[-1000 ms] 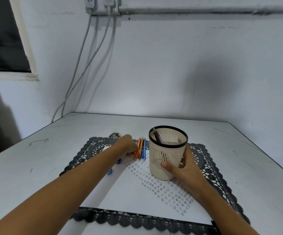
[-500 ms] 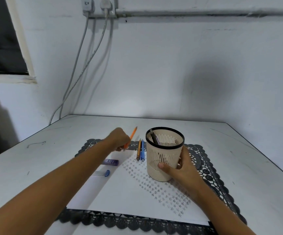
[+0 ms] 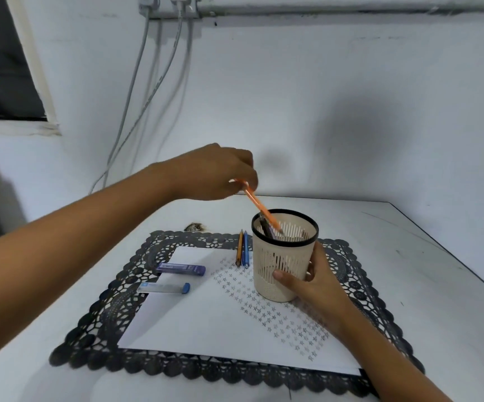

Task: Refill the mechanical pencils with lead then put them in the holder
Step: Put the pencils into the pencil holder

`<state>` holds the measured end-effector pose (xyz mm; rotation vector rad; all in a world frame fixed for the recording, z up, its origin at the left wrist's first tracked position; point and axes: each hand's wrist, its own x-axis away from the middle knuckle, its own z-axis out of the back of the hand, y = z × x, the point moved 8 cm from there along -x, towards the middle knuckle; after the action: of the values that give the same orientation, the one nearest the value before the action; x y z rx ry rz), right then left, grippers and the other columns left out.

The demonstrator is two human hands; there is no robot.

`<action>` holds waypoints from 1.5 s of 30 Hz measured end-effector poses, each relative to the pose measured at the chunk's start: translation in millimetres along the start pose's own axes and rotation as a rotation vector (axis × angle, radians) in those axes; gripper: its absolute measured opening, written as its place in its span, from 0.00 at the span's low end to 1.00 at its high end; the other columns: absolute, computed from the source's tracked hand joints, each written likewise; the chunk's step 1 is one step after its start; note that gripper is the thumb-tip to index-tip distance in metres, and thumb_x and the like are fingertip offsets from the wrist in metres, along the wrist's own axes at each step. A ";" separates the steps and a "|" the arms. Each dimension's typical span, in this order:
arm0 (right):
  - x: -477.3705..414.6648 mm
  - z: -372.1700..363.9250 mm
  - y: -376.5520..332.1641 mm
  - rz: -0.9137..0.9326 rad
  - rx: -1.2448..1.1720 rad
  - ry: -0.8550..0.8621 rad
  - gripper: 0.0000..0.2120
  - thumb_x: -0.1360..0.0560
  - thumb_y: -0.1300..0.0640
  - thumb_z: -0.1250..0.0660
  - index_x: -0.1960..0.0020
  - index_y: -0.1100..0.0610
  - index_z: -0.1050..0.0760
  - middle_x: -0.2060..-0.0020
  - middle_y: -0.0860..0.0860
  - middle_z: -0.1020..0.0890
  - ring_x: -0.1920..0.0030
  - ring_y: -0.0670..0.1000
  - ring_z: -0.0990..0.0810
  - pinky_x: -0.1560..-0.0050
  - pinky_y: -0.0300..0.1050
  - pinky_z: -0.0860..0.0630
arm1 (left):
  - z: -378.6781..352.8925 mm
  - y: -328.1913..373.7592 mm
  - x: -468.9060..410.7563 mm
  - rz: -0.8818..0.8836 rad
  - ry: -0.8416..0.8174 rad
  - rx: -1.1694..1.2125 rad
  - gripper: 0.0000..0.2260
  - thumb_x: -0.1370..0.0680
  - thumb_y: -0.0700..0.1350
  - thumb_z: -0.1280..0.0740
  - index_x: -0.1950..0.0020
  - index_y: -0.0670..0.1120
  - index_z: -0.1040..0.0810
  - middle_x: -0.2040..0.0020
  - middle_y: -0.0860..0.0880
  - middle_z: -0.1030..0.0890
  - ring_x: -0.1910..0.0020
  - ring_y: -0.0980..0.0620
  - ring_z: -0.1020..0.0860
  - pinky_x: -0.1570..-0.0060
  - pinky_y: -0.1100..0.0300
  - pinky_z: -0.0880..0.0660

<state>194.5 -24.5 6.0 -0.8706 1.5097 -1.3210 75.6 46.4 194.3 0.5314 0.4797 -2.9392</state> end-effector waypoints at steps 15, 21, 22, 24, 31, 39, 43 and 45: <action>0.1 -0.9 2.0 -0.040 -0.016 0.001 0.46 0.42 0.52 0.23 0.30 0.42 0.42 0.42 0.48 0.24 0.46 0.47 0.23 0.56 0.49 0.19 | -54.9 32.7 -25.5 -0.002 -0.306 0.004 0.11 0.22 0.43 0.39 0.43 0.51 0.21 0.47 0.53 0.20 0.49 0.54 0.24 0.49 0.56 0.29; 1.3 -0.4 0.3 -0.026 0.029 0.007 0.46 0.42 0.49 0.23 0.30 0.43 0.43 0.40 0.48 0.25 0.43 0.51 0.24 0.59 0.44 0.19 | -36.2 -6.7 -5.8 0.287 0.205 0.183 0.11 0.21 0.44 0.41 0.40 0.48 0.25 0.49 0.50 0.22 0.52 0.51 0.23 0.54 0.57 0.28; 1.6 -0.2 -0.6 -0.019 0.037 0.009 0.46 0.42 0.49 0.23 0.30 0.43 0.43 0.40 0.48 0.25 0.43 0.50 0.24 0.61 0.40 0.20 | -42.4 -18.5 0.9 0.398 0.240 0.230 0.11 0.21 0.44 0.41 0.40 0.48 0.26 0.51 0.50 0.22 0.53 0.50 0.23 0.55 0.57 0.29; 1.9 -0.5 -1.8 -0.012 0.041 0.011 0.45 0.41 0.50 0.24 0.30 0.44 0.42 0.40 0.48 0.25 0.46 0.46 0.24 0.65 0.36 0.21 | -66.9 -38.6 15.9 0.609 0.215 0.372 0.11 0.20 0.45 0.42 0.40 0.47 0.28 0.53 0.50 0.23 0.57 0.51 0.24 0.61 0.60 0.31; 1.2 0.0 -0.4 -0.015 0.041 0.014 0.44 0.39 0.53 0.24 0.29 0.45 0.44 0.41 0.48 0.25 0.49 0.42 0.25 0.67 0.34 0.22 | -163.2 -21.8 47.1 0.717 -0.173 0.504 0.10 0.20 0.46 0.42 0.42 0.45 0.28 0.46 0.45 0.21 0.59 0.49 0.23 0.63 0.63 0.28; 1.9 0.0 -0.9 -0.009 0.046 0.014 0.43 0.39 0.52 0.24 0.30 0.44 0.42 0.44 0.45 0.24 0.49 0.42 0.25 0.66 0.35 0.22 | -171.2 -8.3 50.2 0.702 -0.182 0.461 0.10 0.21 0.45 0.42 0.47 0.42 0.24 0.50 0.46 0.22 0.56 0.51 0.26 0.61 0.63 0.32; 1.4 0.5 -0.5 -0.010 0.060 0.023 0.44 0.40 0.51 0.24 0.30 0.43 0.43 0.43 0.46 0.24 0.48 0.43 0.24 0.65 0.36 0.21 | -170.8 -16.1 56.4 0.744 -0.151 0.456 0.08 0.22 0.42 0.40 0.48 0.42 0.23 0.49 0.45 0.20 0.55 0.51 0.25 0.58 0.64 0.31; 1.7 0.4 -1.6 -0.003 0.065 0.025 0.44 0.40 0.51 0.25 0.29 0.44 0.43 0.43 0.46 0.24 0.47 0.43 0.24 0.67 0.33 0.22 | -170.8 -21.8 58.7 0.782 -0.128 0.466 0.08 0.23 0.41 0.40 0.48 0.42 0.23 0.49 0.45 0.20 0.58 0.53 0.26 0.60 0.65 0.32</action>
<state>194.3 -26.5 7.3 -0.8172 1.4771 -1.3803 72.2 119.5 27.7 0.4320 -0.3713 -2.2730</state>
